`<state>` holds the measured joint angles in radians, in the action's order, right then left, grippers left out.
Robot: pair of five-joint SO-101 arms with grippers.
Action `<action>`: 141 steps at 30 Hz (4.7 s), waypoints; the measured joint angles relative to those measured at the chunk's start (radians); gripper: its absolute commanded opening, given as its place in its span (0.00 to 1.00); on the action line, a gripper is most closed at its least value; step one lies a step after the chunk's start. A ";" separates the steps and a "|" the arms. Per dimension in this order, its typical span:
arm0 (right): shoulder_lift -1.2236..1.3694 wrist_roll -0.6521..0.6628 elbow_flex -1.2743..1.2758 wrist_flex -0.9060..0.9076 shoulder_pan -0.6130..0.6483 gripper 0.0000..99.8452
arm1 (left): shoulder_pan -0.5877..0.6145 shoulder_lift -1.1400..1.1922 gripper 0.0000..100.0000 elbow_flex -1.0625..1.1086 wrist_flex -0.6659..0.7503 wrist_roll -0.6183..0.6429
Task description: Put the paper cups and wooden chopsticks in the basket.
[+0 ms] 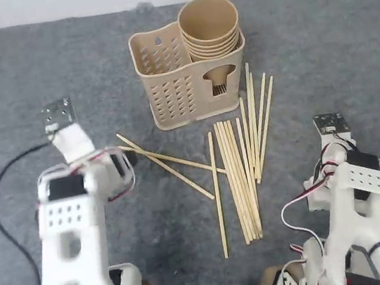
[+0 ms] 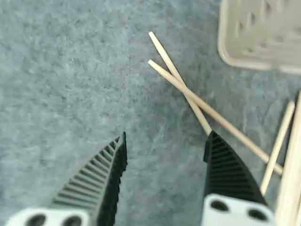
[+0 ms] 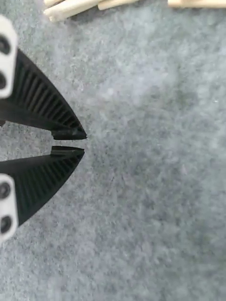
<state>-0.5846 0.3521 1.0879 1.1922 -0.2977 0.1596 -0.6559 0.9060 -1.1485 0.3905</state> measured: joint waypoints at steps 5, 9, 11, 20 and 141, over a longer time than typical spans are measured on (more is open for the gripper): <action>0.000 0.012 0.000 0.000 0.003 0.05 | -0.008 0.284 0.25 -0.135 0.021 0.126; 0.000 0.026 0.000 0.000 0.000 0.05 | -0.008 0.511 0.25 -0.253 0.025 0.166; 0.000 0.029 0.000 0.000 0.002 0.05 | -0.008 0.620 0.25 -0.305 0.034 0.172; 0.000 0.031 0.000 0.000 0.000 0.05 | -0.035 0.813 0.21 -0.417 0.121 0.210; 0.000 0.031 0.003 0.000 0.002 0.05 | 0.023 0.118 0.14 -0.100 0.049 -0.141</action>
<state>-0.5846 0.3828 1.0909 1.1922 -0.2961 0.1826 -0.5378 0.8063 -1.0994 0.2493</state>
